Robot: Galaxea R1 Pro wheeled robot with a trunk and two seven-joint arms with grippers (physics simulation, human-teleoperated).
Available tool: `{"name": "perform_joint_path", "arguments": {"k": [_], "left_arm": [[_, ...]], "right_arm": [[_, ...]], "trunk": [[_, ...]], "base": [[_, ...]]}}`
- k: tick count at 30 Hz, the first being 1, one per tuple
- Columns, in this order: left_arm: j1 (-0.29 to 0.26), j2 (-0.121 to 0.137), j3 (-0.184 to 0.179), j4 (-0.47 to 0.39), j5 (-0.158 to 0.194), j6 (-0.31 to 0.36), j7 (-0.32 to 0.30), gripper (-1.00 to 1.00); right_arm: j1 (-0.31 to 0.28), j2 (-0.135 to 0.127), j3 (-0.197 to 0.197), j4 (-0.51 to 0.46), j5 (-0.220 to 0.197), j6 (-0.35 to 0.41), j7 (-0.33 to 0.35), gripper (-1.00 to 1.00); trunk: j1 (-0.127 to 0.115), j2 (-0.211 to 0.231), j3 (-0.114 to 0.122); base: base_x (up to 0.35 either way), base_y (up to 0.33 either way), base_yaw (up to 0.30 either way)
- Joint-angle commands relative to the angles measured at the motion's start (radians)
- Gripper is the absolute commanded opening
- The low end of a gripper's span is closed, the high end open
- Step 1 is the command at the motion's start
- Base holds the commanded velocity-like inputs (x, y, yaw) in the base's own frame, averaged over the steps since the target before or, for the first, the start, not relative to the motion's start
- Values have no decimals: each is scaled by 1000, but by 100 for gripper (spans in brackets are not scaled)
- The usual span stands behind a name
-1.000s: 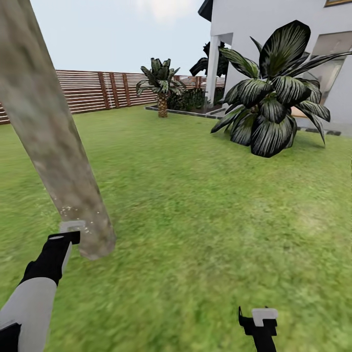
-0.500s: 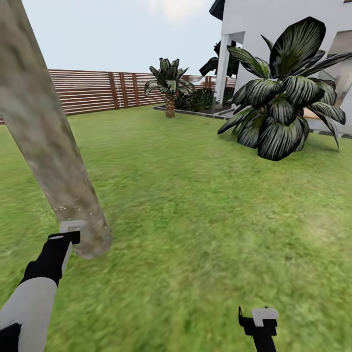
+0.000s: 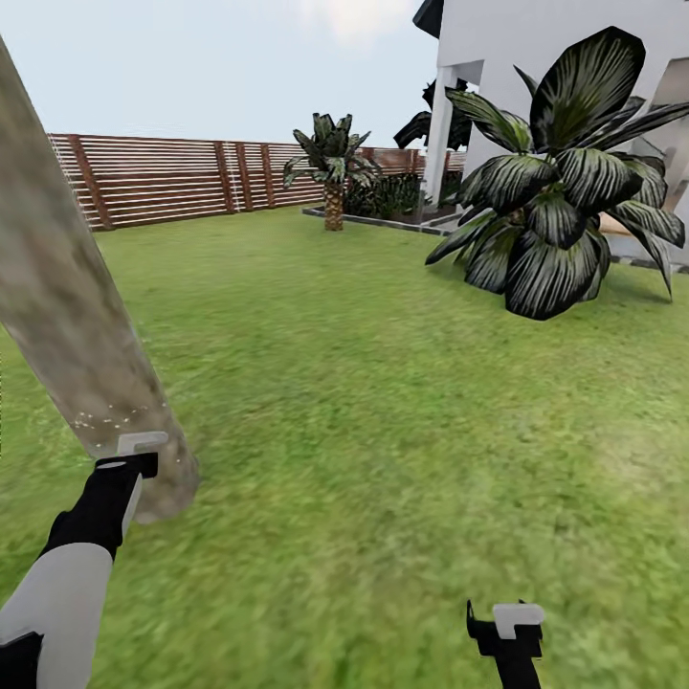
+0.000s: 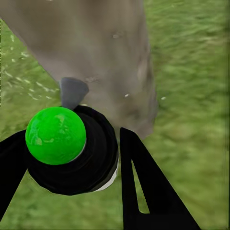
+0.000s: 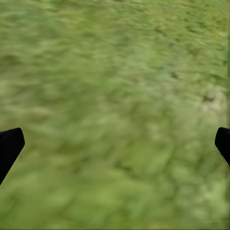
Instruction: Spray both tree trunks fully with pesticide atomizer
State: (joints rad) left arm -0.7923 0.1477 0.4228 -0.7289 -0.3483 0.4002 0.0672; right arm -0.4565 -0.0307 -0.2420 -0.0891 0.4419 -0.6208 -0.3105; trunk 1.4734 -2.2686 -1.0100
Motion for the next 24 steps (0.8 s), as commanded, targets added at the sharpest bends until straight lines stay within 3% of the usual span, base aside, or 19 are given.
{"name": "perform_joint_path", "arguments": {"k": [1, 14, 19, 24], "left_arm": [[-1, 0, 1, -1, -3, 5, 1, -100], [0, 1, 3, 0, -3, 6, 4, -100], [26, 8, 8, -4, -4, 6, 5, -100], [28, 3, 4, -3, -4, 6, 5, -100]], "right_arm": [[-1, 0, -5, 1, 11, -2, -5, 100], [-1, 0, -5, 2, 11, -2, -5, 100], [-1, 0, -5, 1, 11, -2, -5, 100], [-1, 0, -5, 2, 11, -2, -5, 100]], "trunk": [[0, 0, -1], [0, 0, -1], [0, 0, -1], [0, 0, -1]], "base": [[138, -245, 202], [142, -247, 271], [167, -248, 270], [168, -248, 37]]}}
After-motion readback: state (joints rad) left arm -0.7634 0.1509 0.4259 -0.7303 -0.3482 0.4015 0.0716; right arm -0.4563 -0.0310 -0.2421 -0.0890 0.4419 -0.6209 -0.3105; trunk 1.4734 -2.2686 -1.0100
